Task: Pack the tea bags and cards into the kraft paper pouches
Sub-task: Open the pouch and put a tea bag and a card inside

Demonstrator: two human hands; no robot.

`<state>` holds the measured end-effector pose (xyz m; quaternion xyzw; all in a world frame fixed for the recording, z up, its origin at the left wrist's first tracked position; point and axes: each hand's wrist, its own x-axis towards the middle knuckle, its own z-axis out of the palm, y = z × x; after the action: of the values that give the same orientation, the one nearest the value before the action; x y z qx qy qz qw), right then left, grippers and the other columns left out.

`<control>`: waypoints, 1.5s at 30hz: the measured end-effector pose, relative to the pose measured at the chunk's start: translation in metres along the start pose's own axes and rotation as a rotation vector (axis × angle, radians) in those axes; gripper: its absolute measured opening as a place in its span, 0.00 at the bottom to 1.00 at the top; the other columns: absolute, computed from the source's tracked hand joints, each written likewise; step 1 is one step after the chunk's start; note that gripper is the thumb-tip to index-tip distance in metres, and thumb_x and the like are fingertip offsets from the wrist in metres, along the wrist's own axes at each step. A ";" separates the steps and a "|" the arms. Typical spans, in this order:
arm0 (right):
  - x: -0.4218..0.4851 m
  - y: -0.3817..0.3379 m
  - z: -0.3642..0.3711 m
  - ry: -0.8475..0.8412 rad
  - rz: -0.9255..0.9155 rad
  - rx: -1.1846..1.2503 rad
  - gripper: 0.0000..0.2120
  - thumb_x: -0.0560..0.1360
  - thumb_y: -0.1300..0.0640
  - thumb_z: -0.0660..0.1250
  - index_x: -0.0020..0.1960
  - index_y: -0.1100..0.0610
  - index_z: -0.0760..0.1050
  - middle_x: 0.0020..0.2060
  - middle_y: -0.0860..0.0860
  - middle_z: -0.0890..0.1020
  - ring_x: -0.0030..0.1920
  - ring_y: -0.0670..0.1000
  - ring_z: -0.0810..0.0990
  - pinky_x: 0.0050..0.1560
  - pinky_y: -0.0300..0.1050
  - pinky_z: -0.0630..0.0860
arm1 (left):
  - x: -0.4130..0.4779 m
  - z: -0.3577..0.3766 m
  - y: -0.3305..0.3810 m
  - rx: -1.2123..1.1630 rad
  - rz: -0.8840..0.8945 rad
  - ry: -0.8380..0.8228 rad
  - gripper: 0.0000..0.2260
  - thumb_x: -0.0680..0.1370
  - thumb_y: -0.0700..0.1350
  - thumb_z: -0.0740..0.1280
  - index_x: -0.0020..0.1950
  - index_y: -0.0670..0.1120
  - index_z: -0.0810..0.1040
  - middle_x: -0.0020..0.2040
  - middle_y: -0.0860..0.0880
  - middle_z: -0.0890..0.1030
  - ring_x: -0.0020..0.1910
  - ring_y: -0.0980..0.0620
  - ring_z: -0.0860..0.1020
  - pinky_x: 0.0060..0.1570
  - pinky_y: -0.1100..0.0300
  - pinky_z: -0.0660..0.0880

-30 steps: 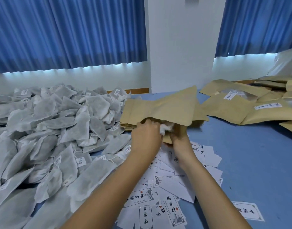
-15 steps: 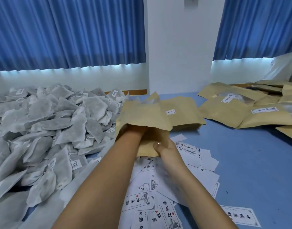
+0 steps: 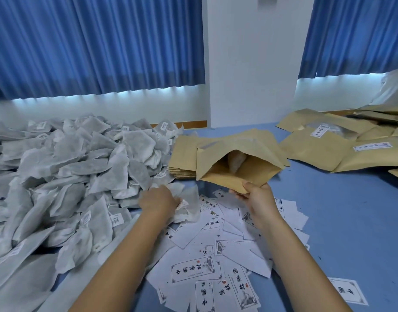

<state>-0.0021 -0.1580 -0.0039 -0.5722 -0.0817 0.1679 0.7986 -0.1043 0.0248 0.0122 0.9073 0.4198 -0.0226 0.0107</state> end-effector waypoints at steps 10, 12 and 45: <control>0.004 0.001 -0.002 0.024 0.036 0.038 0.08 0.79 0.69 0.57 0.58 0.66 0.69 0.44 0.59 0.81 0.32 0.53 0.84 0.35 0.41 0.80 | -0.005 0.018 0.001 -0.147 0.125 0.495 0.19 0.79 0.50 0.59 0.67 0.43 0.64 0.61 0.42 0.71 0.59 0.43 0.69 0.52 0.50 0.71; 0.004 0.001 -0.001 0.030 0.034 0.041 0.05 0.79 0.69 0.57 0.54 0.65 0.70 0.42 0.58 0.81 0.30 0.52 0.84 0.33 0.40 0.80 | -0.013 0.027 0.019 -0.118 0.190 0.331 0.27 0.77 0.59 0.59 0.69 0.45 0.61 0.63 0.41 0.69 0.61 0.42 0.69 0.56 0.50 0.69; -0.013 0.015 0.010 -0.006 -0.092 -0.073 0.18 0.76 0.71 0.57 0.53 0.50 0.73 0.44 0.48 0.81 0.42 0.46 0.78 0.39 0.34 0.71 | 0.011 -0.042 0.131 -0.104 0.473 0.037 0.20 0.83 0.47 0.53 0.75 0.44 0.58 0.73 0.43 0.62 0.71 0.45 0.62 0.70 0.55 0.56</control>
<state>-0.0201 -0.1496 -0.0135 -0.5961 -0.1164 0.1298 0.7837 0.0047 -0.0499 0.0540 0.9788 0.1965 0.0187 0.0549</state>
